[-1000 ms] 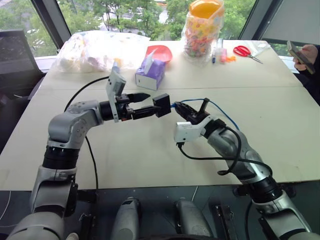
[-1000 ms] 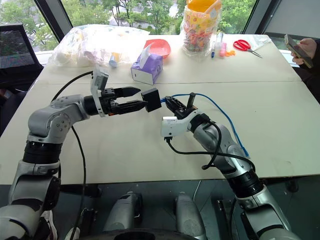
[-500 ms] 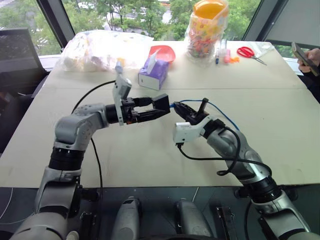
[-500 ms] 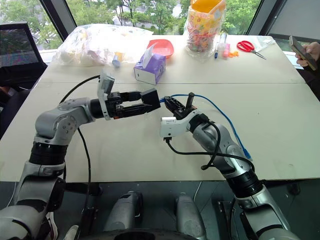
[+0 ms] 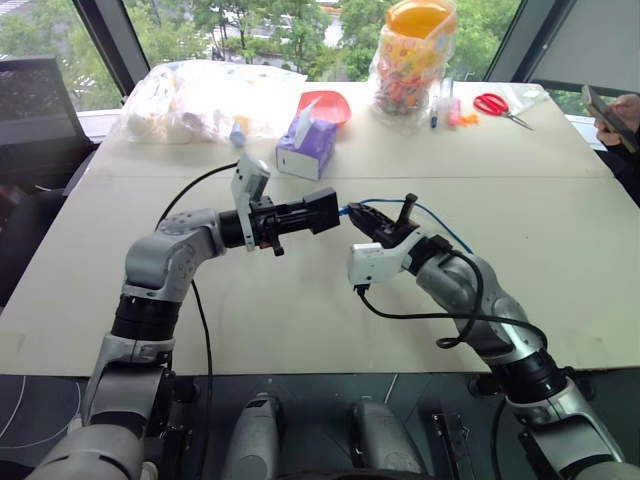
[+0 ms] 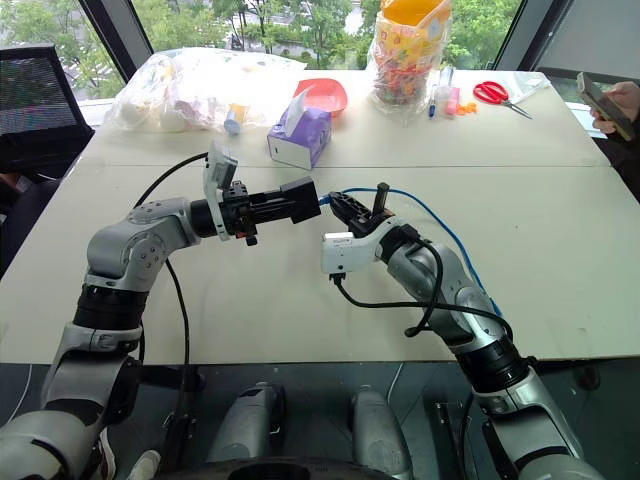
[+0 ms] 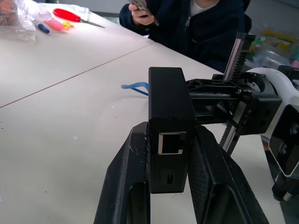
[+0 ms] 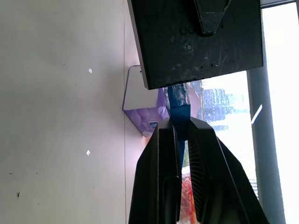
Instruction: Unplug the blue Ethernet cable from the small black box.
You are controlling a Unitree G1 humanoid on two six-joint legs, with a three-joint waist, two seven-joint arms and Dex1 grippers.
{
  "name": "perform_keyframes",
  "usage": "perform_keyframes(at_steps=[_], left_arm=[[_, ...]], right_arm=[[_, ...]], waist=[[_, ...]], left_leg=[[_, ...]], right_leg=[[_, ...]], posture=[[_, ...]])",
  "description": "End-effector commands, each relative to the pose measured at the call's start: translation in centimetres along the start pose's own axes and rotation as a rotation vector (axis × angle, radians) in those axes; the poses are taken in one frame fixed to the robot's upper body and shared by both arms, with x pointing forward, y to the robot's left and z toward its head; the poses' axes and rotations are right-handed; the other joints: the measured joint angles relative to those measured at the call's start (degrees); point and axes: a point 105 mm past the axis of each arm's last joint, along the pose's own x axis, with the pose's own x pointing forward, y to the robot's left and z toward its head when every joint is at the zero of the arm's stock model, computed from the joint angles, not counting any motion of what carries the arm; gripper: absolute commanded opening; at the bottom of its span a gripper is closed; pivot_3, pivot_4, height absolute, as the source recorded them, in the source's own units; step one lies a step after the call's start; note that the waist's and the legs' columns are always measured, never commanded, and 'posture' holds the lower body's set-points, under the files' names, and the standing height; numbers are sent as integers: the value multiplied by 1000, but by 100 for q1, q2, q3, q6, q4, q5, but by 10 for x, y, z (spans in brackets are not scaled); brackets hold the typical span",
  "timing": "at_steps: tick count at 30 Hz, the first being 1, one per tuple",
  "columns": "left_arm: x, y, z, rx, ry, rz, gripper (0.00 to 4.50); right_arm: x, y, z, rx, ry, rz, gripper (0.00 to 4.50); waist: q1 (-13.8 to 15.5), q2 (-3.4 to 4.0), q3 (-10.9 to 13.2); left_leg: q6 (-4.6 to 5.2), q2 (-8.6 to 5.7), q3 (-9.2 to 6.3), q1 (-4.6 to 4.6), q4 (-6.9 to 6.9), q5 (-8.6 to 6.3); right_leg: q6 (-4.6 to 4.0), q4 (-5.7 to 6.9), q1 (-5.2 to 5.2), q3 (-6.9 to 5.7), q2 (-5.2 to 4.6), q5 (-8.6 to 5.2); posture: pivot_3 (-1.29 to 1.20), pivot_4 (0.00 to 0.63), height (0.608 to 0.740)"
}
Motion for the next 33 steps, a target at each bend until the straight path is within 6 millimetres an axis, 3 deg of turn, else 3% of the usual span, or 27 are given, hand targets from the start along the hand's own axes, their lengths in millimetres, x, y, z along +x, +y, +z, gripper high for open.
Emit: perform_keyframes(at_steps=[1, 2, 5, 9, 10, 13, 20, 25, 28, 33], left_arm=[[3, -5, 4, 44, 31, -46, 489], [1, -5, 5, 50, 43, -59, 489], [-6, -6, 6, 50, 74, -95, 489], [-21, -7, 9, 46, 115, -146, 489], [-24, -7, 9, 49, 130, -159, 489], [-33, -10, 15, 74, 135, -203, 489], [-44, -16, 33, 67, 90, -256, 489], [-46, -22, 33, 63, 109, -292, 489], [-46, -23, 34, 62, 110, -293, 489], [-47, -24, 39, 50, 92, -295, 489]], right_arm=[[0, -35, 6, 117, -64, -52, 0], [0, -36, 1, 239, -62, -12, 871], [-3, -26, -6, 518, -51, 191, 2119], [-21, -40, 0, 800, -135, 414, 4302], [-27, -43, 3, 884, -157, 486, 4413], [-40, -51, 12, 1075, -207, 636, 4413], [-27, -72, 17, 1375, -269, 650, 4413], [-19, -66, 22, 1407, -271, 674, 4413], [-16, -64, 23, 1422, -261, 684, 3199], [-15, -55, 34, 1431, -270, 750, 3199]], waist=[[0, 0, 0], [-2, 0, 0], [-5, 0, 0], [0, 3, 3], [1, 3, 3], [5, 3, 3], [-4, 3, 3], [8, 3, 3], [7, 3, 3], [-4, 3, 3]], left_leg=[[0, 0, 0, 0, 0, 0], [0, 0, 0, 0, 1, 0], [0, 1, -2, 3, 0, 0], [1, 2, -3, 2, -1, 0], [1, 2, -4, 0, -2, 0], [1, 3, -4, 1, -5, 0], [1, 4, -5, -3, -3, 0], [2, 4, -5, -7, -10, -1], [2, 3, -4, -12, -8, -1], [2, 4, -6, -10, -7, -1]], right_leg=[[0, 0, 0, 0, 0, 0], [0, 1, 0, 0, 0, 0], [1, 1, 6, -1, 2, 1], [1, 1, 5, -6, 1, 1], [1, 1, 3, -6, 0, 0], [-1, 0, 3, -8, 0, 0], [-4, 1, -3, -8, -1, -1], [-1, 0, -8, -10, 0, -1], [0, 0, -10, -10, -1, -1], [0, 1, -10, -10, 1, -1]], posture=[[0, 150, 735], [0, 150, 735], [0, 150, 735], [0, 150, 735], [0, 150, 735], [0, 150, 735], [0, 150, 735], [0, 150, 735], [0, 150, 735], [0, 150, 735]])
